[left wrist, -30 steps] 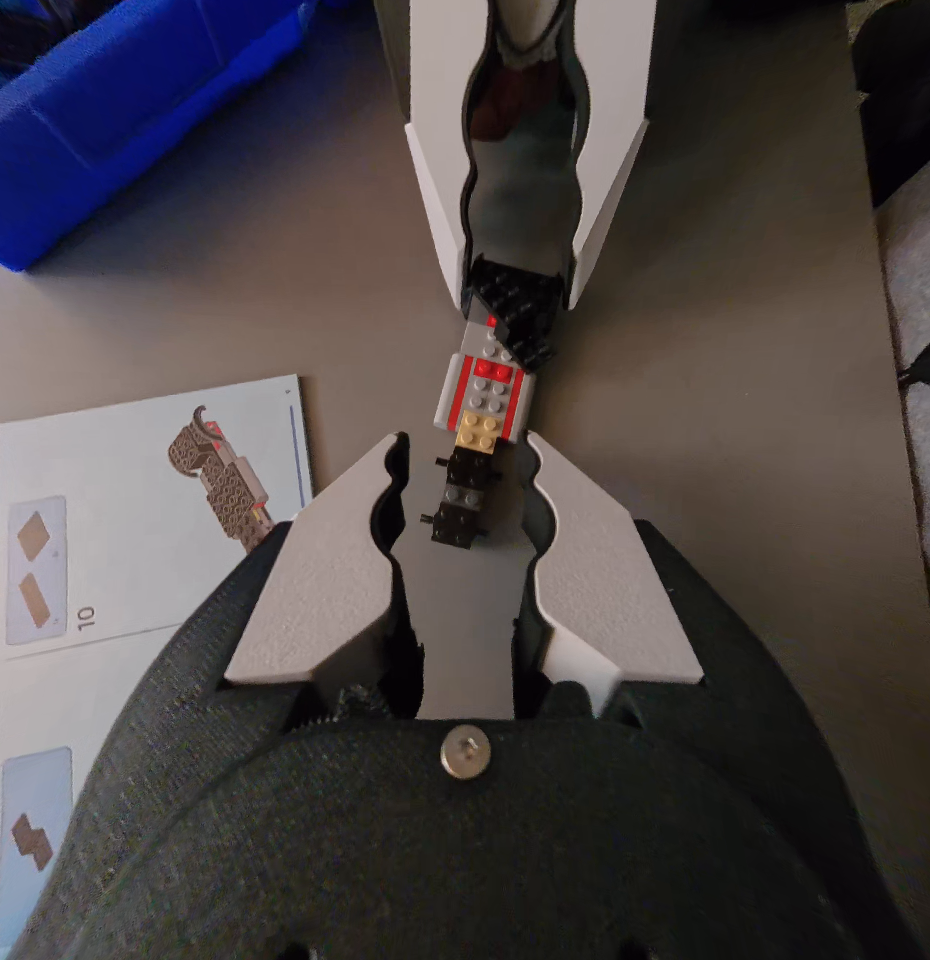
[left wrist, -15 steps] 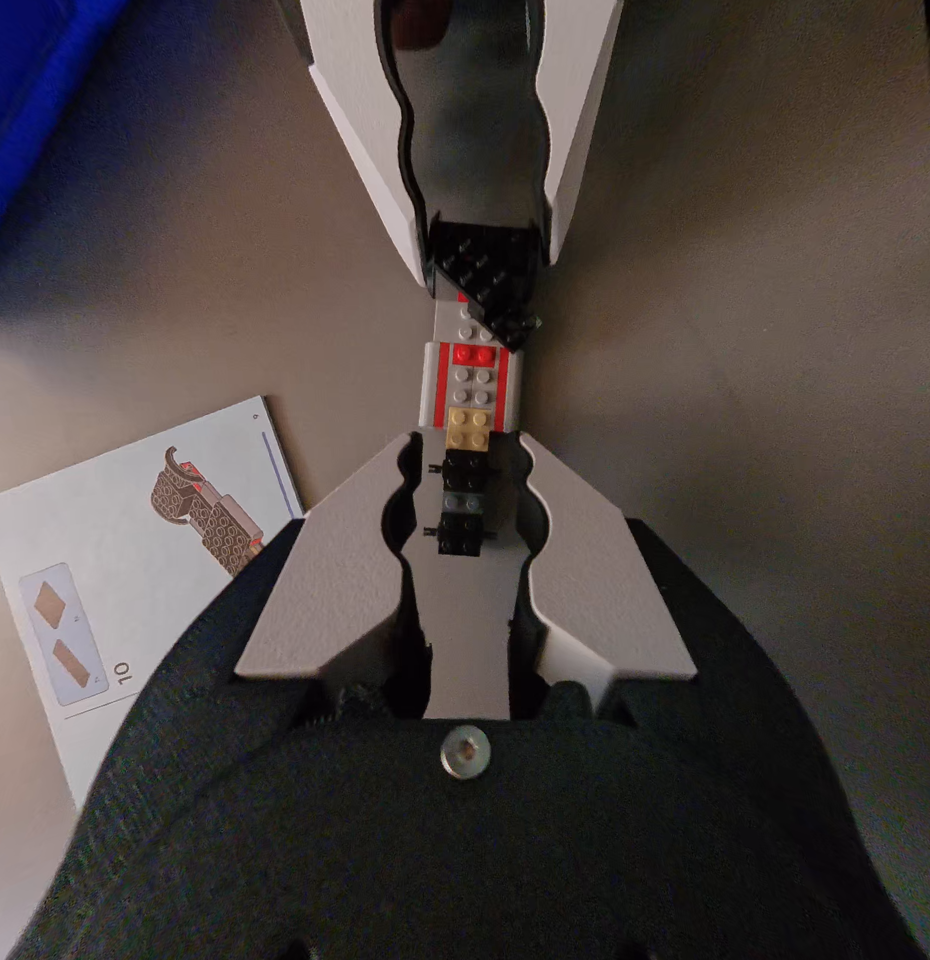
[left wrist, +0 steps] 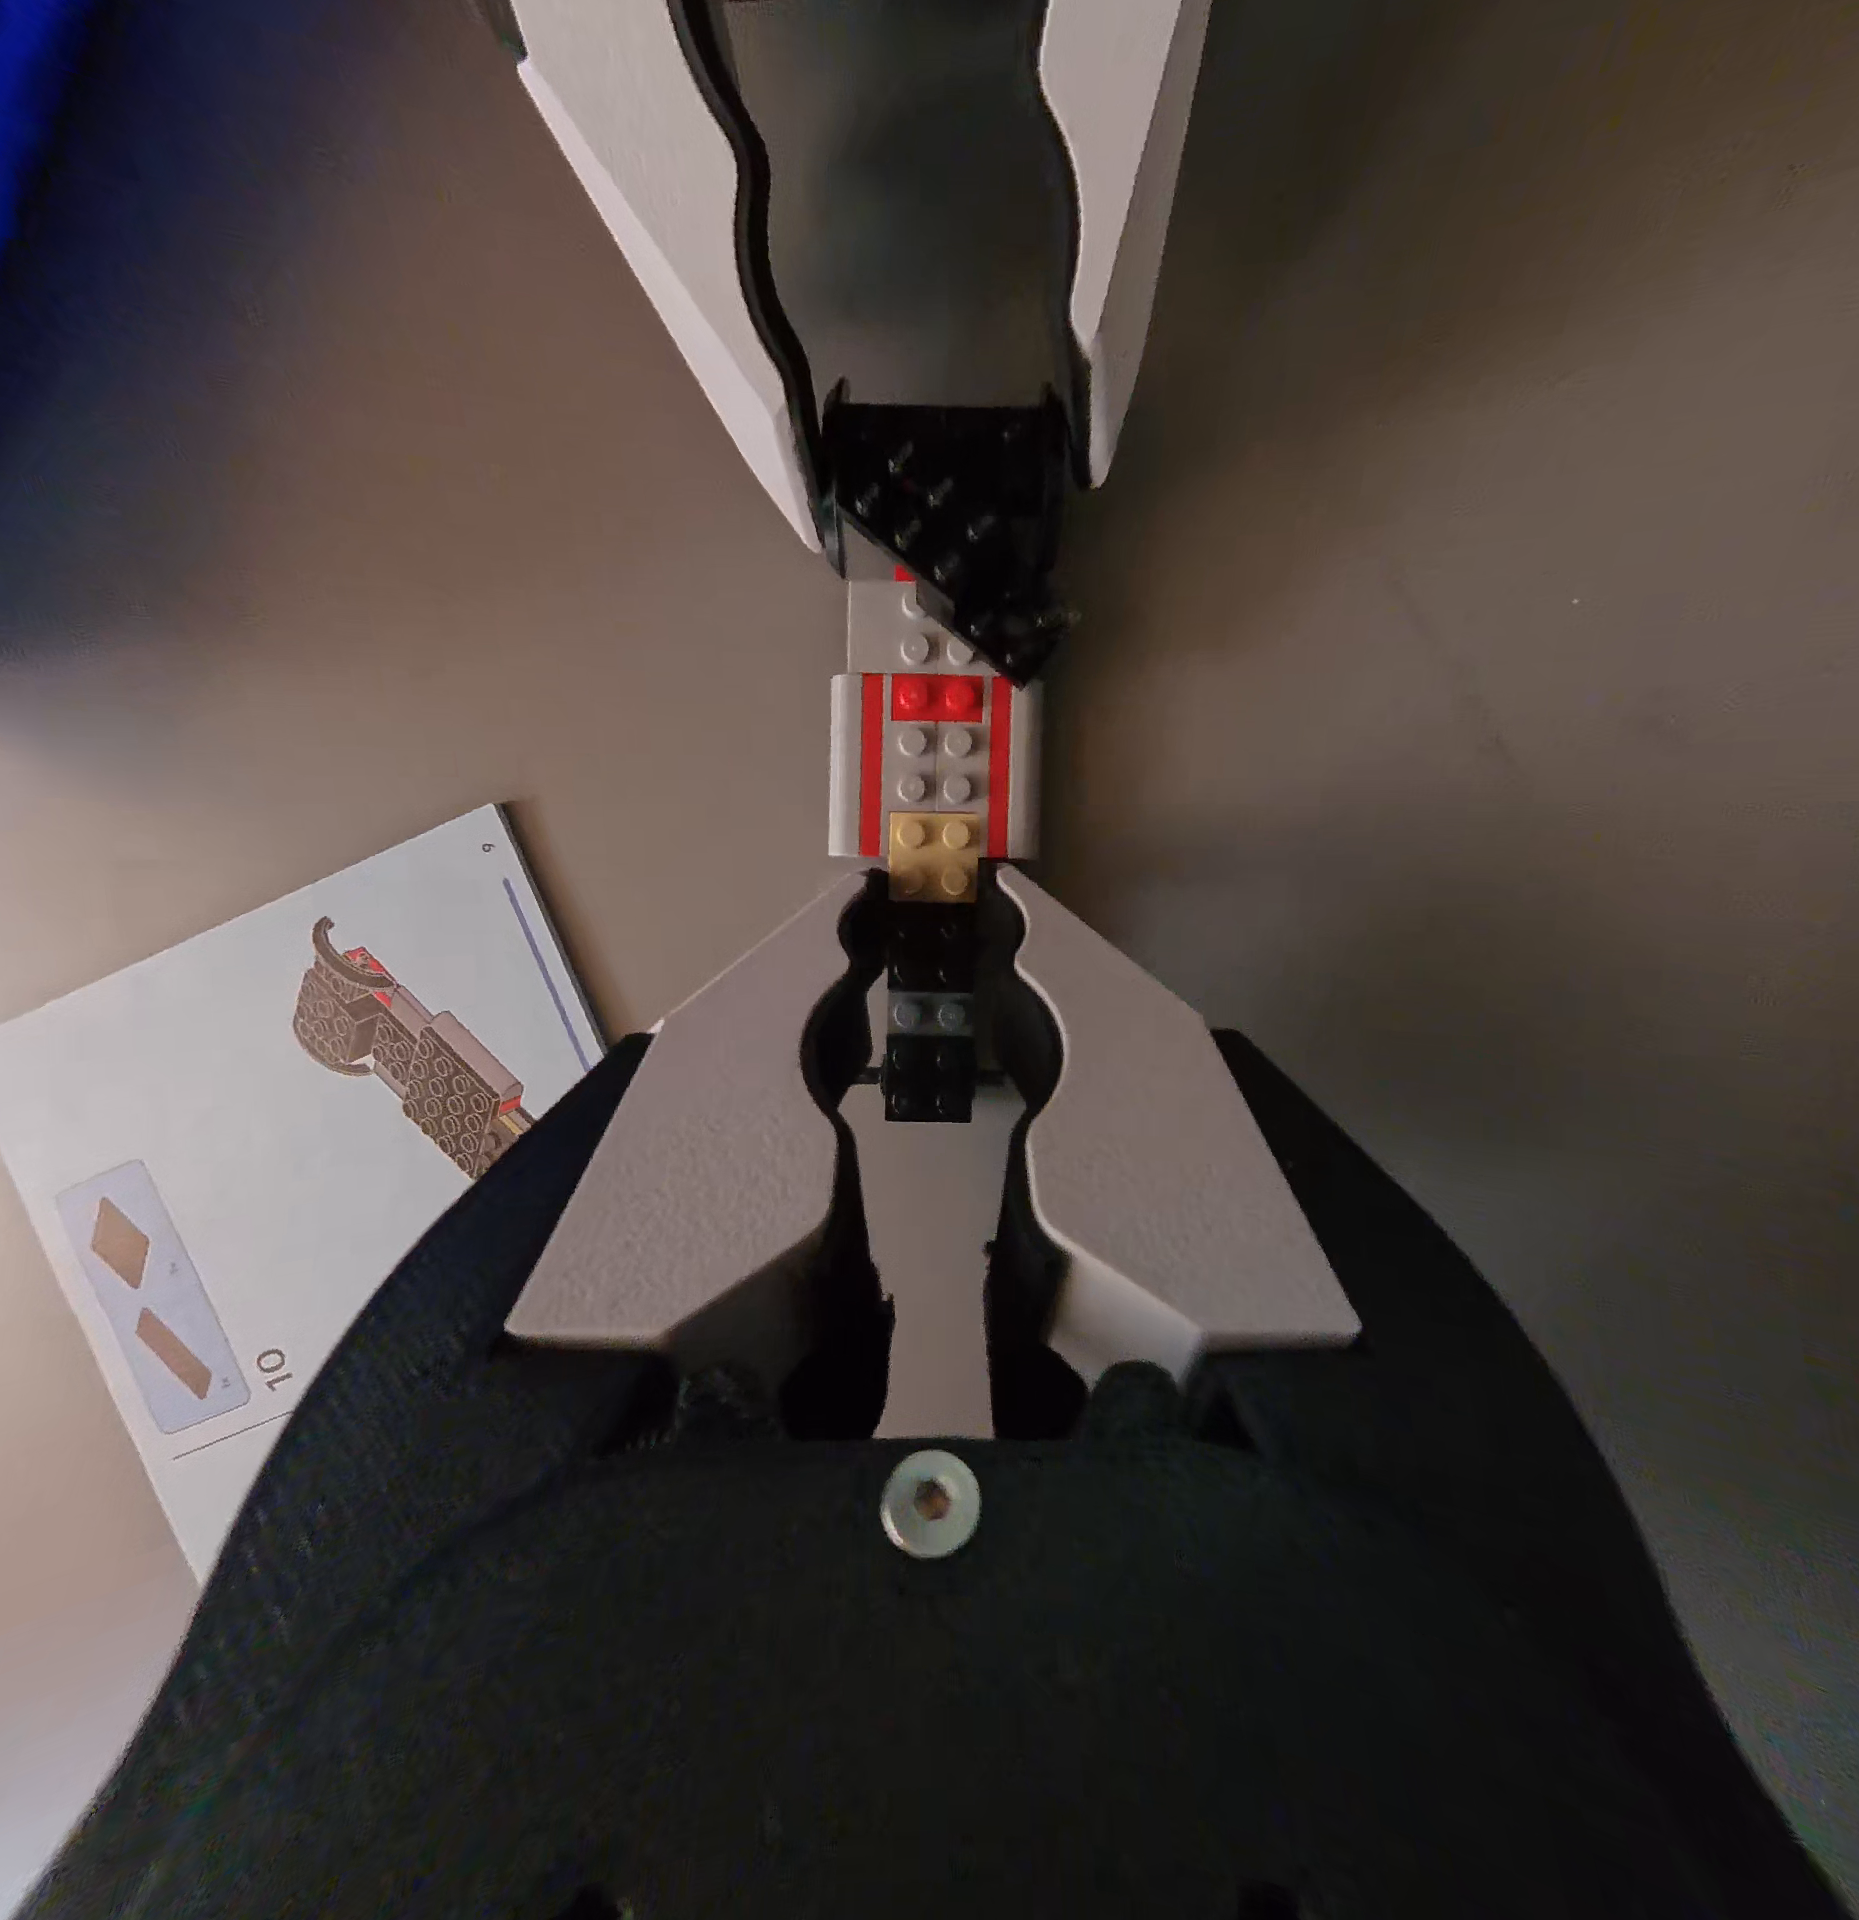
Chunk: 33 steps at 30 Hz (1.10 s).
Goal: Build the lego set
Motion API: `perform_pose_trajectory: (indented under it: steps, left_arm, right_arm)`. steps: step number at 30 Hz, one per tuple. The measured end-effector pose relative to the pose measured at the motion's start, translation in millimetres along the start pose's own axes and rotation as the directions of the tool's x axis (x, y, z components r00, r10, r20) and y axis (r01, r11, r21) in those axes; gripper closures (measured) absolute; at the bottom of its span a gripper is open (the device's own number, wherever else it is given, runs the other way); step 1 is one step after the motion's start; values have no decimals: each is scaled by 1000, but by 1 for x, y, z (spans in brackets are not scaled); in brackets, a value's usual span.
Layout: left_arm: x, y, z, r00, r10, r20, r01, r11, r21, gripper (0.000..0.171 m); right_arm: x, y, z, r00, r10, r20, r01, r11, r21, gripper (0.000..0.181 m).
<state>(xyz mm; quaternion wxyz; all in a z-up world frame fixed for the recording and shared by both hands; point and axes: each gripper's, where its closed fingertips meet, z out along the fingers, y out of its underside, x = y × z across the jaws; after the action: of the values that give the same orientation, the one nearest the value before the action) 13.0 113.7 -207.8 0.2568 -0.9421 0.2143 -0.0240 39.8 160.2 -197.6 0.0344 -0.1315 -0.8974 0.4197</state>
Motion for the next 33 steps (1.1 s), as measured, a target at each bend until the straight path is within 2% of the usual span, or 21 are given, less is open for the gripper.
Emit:
perform_pose_trajectory:
  steps: [5,11,16,21,26,33]
  left_arm:
    - [0,-1,-1,999,-53,-11,53,998,42,156]
    - [-4,-2,-9,994,-112,13,111,990,82,156]
    - [-5,-1,-13,988,-154,23,152,985,79,156]
    - [-4,-4,-14,986,-165,37,162,984,74,156]
    - [-3,-4,-14,988,-143,58,140,989,51,156]
    - [1,-8,-16,990,-127,61,123,991,58,156]
  right_arm:
    - [4,-2,-2,1000,17,-22,-17,1000,23,127]
    - [10,-12,-13,998,32,-59,-25,992,123,120]
    - [22,-20,-20,981,-66,-182,99,979,178,121]
    - [20,-34,-21,971,-113,-210,160,962,223,126]
    - [15,-44,-20,978,-122,-167,163,952,259,140]
    - [8,-39,-9,989,-137,-62,147,969,197,146]
